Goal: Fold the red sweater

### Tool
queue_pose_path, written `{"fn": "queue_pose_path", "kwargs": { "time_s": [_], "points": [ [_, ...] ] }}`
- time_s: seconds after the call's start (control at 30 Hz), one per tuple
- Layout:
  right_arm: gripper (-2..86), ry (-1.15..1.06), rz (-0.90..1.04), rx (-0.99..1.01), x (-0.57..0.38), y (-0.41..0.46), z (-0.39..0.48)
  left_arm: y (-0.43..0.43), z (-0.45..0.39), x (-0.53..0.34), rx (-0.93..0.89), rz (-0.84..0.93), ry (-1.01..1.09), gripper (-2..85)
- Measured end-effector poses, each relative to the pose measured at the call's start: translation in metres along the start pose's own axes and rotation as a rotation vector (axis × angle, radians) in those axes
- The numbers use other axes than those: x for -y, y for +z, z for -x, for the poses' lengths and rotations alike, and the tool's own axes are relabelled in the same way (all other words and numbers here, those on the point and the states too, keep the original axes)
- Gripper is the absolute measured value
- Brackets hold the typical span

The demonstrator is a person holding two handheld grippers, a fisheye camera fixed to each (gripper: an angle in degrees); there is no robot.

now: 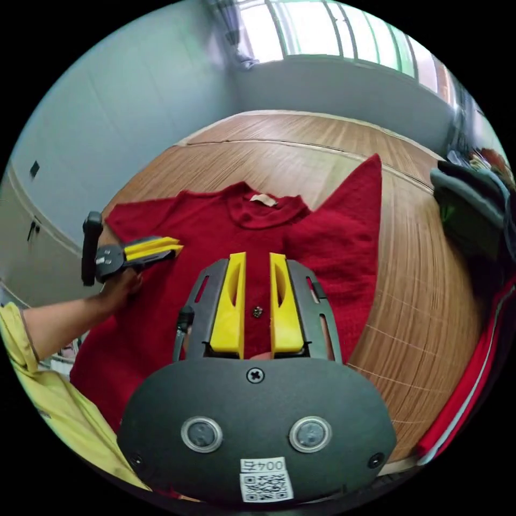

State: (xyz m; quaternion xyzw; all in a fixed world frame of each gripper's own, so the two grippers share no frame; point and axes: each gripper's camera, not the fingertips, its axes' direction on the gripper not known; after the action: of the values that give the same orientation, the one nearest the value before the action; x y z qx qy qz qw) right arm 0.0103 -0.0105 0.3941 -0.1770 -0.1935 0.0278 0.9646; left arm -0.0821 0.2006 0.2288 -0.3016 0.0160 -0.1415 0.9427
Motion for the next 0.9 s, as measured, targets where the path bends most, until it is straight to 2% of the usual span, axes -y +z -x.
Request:
{"fn": "queue_pose_path", "kwargs": {
  "time_s": [0.1, 0.17, 0.23, 0.33, 0.5, 0.57, 0.73, 0.8, 0.9],
  "points": [
    [11.4, 0.117, -0.094, -0.010, -0.003, -0.024, -0.032, 0.002, -0.002, 0.002, -0.012, -0.002, -0.006, 4.4],
    [11.4, 0.300, -0.139, 0.069, 0.002, -0.037, -0.094, 0.003, -0.003, 0.004, -0.020, -0.003, -0.010, 4.2],
    [11.4, 0.400, -0.148, 0.089, 0.012, -0.038, -0.139, 0.003, -0.005, 0.006, -0.024, -0.004, -0.012, 4.1],
    [11.1, 0.520, -0.055, 0.006, 0.039, -0.018, -0.197, 0.004, -0.007, 0.008, -0.034, -0.005, -0.017, 4.0],
    [11.5, 0.465, 0.155, -0.090, 0.089, 0.038, -0.206, 0.005, -0.013, 0.013, -0.035, -0.006, -0.019, 3.9],
    [9.9, 0.368, 0.220, -0.228, 0.106, 0.057, -0.178, 0.005, -0.018, 0.015, -0.024, -0.007, -0.015, 3.9],
    [4.8, 0.154, 0.258, -0.428, 0.116, 0.053, -0.116, 0.005, -0.023, 0.021, -0.028, -0.007, -0.021, 3.8],
    [4.7, 0.149, 0.253, -0.519, 0.103, 0.034, -0.118, 0.005, -0.025, 0.022, -0.029, -0.006, -0.022, 3.8],
    [4.6, 0.295, 0.275, -0.648, 0.052, -0.013, -0.166, 0.004, -0.030, 0.025, -0.024, -0.006, -0.019, 3.7]
  ]
}}
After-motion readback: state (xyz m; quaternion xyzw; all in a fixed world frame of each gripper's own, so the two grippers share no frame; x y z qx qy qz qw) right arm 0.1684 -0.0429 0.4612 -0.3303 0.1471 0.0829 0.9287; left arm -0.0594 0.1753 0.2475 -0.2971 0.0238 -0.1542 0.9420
